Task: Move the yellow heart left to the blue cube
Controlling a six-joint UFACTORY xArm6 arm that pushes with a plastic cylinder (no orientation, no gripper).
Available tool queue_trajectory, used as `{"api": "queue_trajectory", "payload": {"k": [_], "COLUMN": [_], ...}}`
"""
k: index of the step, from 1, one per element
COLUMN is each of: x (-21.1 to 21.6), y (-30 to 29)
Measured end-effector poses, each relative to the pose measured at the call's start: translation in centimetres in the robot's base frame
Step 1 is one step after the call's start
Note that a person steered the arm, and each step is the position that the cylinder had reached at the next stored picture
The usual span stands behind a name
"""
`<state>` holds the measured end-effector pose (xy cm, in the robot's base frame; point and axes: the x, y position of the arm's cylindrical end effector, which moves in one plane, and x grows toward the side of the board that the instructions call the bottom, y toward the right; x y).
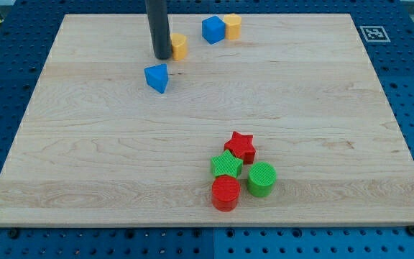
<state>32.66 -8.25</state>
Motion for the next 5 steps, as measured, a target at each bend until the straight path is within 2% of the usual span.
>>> {"api": "queue_trajectory", "payload": {"k": [1,2,5], "x": [1.5,0.8,-4.0], "y": [1.7,2.2,2.2]}}
